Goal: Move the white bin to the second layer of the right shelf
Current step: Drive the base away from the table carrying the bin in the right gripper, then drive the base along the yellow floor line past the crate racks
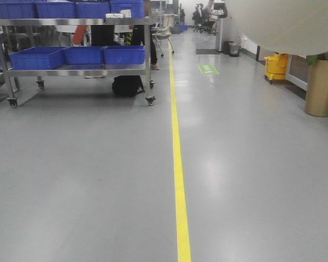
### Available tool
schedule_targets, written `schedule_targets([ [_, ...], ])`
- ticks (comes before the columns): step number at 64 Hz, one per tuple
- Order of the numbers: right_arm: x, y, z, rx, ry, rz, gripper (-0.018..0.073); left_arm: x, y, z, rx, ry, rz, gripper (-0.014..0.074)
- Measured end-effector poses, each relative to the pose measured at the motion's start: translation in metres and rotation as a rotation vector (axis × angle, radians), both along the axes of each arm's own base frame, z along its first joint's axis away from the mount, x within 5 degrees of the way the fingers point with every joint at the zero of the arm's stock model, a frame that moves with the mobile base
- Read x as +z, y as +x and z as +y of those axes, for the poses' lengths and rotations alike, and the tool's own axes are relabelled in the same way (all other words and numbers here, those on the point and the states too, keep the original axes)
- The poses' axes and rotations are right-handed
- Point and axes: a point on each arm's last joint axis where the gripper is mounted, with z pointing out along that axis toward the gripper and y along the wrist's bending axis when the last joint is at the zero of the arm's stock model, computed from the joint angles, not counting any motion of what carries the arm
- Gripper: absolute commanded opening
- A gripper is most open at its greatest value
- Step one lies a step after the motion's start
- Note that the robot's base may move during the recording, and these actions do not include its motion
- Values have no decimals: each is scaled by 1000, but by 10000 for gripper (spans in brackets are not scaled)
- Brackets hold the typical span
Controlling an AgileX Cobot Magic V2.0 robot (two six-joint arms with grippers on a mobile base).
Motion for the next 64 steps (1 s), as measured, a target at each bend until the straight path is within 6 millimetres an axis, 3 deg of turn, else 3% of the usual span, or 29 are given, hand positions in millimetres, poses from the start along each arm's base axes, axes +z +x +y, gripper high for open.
schedule_targets([
  [64, 0, 0, 0, 0, 0, 0, 56, 0, 0, 0, 0, 0, 0, 85],
])
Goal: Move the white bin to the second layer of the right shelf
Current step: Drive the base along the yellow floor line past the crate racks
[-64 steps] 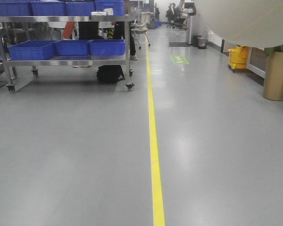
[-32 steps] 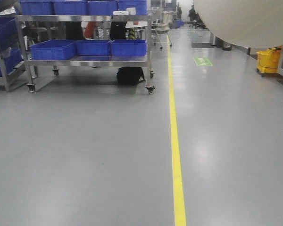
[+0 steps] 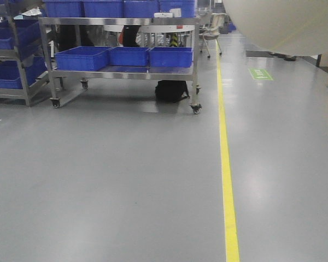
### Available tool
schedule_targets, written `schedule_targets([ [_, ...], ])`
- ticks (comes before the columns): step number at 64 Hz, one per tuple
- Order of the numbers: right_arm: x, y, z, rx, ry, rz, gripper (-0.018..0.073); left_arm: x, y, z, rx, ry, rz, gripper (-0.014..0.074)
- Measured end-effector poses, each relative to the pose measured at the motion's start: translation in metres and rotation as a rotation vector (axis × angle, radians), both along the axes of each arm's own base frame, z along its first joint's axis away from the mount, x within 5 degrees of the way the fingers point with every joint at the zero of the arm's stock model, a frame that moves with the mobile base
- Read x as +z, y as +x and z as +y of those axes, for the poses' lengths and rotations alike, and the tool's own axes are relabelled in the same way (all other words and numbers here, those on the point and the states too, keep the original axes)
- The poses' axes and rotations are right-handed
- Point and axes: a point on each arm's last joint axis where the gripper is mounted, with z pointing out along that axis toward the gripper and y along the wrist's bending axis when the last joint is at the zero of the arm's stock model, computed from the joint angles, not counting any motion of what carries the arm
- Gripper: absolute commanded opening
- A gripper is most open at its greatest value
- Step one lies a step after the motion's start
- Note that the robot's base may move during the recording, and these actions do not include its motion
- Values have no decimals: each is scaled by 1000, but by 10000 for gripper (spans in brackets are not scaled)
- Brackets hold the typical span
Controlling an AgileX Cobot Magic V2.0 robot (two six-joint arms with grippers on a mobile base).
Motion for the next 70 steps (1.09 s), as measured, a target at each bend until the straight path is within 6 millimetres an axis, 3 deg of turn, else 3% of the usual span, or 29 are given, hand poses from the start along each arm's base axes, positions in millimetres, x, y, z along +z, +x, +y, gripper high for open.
schedule_targets([
  [70, 0, 0, 0, 0, 0, 0, 56, 0, 0, 0, 0, 0, 0, 85],
])
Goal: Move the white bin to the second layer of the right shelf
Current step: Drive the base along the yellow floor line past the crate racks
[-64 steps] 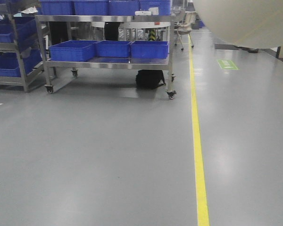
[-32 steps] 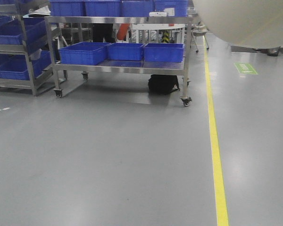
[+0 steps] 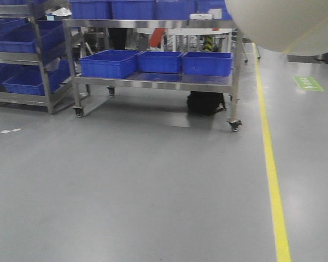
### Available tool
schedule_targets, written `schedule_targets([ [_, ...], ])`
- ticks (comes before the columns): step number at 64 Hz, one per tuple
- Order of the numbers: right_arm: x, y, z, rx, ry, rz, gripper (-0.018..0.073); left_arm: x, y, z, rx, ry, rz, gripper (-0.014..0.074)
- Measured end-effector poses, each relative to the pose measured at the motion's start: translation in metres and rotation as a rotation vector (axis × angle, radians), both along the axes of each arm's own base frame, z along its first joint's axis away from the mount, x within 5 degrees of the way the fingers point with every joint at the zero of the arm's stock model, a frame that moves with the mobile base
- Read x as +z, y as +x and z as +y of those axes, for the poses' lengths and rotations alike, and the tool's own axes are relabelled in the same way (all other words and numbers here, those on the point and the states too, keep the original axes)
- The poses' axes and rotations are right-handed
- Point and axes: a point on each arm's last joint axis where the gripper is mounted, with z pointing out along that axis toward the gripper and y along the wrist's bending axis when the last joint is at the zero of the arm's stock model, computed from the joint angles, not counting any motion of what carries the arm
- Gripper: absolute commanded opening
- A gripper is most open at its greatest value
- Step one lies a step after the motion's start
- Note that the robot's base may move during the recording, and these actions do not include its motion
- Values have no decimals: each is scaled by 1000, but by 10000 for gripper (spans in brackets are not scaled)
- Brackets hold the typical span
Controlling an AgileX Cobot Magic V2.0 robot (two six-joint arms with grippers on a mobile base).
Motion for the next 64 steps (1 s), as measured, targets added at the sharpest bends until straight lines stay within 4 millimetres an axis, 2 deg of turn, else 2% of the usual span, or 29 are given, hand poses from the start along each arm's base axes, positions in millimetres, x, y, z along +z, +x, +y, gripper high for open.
schedule_targets([
  [64, 0, 0, 0, 0, 0, 0, 56, 0, 0, 0, 0, 0, 0, 85],
])
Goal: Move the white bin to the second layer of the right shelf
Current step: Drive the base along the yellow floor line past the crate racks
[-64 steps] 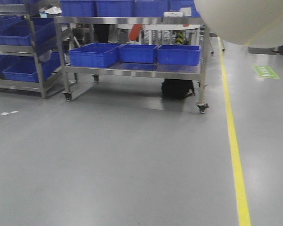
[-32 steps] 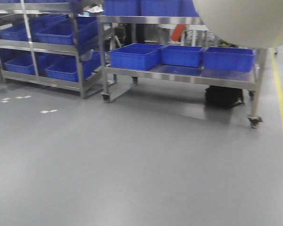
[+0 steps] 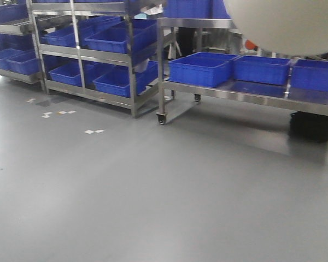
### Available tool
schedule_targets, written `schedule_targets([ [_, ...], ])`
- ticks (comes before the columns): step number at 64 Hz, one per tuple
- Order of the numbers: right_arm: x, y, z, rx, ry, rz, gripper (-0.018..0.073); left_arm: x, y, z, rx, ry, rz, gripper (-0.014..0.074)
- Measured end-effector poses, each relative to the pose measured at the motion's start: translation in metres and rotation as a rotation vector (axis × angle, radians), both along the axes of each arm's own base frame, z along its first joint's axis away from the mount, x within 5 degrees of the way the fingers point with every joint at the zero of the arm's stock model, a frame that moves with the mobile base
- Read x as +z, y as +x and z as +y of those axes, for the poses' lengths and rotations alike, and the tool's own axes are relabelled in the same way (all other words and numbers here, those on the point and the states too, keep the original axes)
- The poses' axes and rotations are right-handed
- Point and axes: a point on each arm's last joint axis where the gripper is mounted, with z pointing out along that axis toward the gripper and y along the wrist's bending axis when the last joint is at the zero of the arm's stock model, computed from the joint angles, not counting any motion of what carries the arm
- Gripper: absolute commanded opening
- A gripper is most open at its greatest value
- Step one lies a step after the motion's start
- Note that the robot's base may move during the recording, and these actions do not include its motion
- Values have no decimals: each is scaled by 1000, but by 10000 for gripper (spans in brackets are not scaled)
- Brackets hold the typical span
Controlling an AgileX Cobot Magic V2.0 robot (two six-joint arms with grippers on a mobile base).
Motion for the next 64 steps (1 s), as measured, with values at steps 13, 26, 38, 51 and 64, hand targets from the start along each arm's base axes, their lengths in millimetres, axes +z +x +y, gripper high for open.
schedule_targets([
  [13, 0, 0, 0, 0, 0, 0, 56, 0, 0, 0, 0, 0, 0, 85],
  [26, 0, 0, 0, 0, 0, 0, 56, 0, 0, 0, 0, 0, 0, 85],
  [38, 0, 0, 0, 0, 0, 0, 56, 0, 0, 0, 0, 0, 0, 85],
  [51, 0, 0, 0, 0, 0, 0, 56, 0, 0, 0, 0, 0, 0, 85],
  [64, 0, 0, 0, 0, 0, 0, 56, 0, 0, 0, 0, 0, 0, 85],
])
